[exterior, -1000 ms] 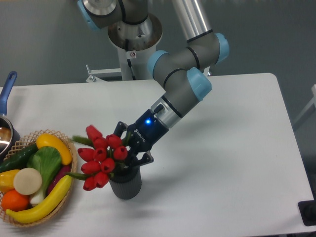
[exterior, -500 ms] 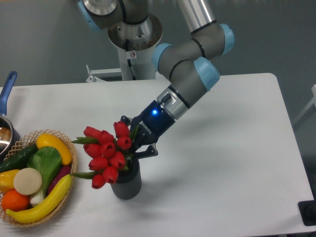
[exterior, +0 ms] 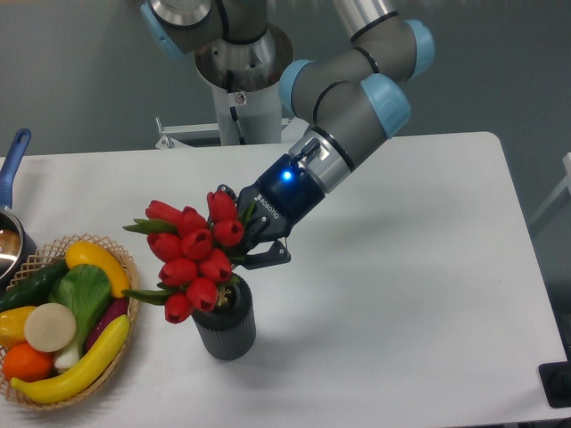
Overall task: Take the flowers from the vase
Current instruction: 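Lift the tulip bunch up out of the vase and carry it away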
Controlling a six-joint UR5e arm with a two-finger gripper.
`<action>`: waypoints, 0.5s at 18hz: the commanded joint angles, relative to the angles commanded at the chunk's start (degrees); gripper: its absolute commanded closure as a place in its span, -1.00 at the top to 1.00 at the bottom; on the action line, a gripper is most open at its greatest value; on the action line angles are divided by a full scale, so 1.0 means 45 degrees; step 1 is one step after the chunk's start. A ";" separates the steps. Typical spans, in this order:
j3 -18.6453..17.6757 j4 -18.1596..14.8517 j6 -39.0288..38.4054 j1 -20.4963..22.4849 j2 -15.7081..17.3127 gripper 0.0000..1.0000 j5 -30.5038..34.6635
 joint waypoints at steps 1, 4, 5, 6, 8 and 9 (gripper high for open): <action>0.0215 0.0000 -0.0448 0.0020 0.0058 -1.00 0.0000; 0.0723 0.0000 -0.1349 0.0176 0.0156 -1.00 0.0000; 0.0841 0.0000 -0.1525 0.0176 0.0176 -1.00 0.0000; 0.0938 0.0000 -0.1759 0.0234 0.0215 -1.00 0.0000; 0.1056 -0.0020 -0.2306 0.0429 0.0390 -1.00 0.0019; 0.1095 -0.0020 -0.2444 0.0546 0.0565 -1.00 0.0019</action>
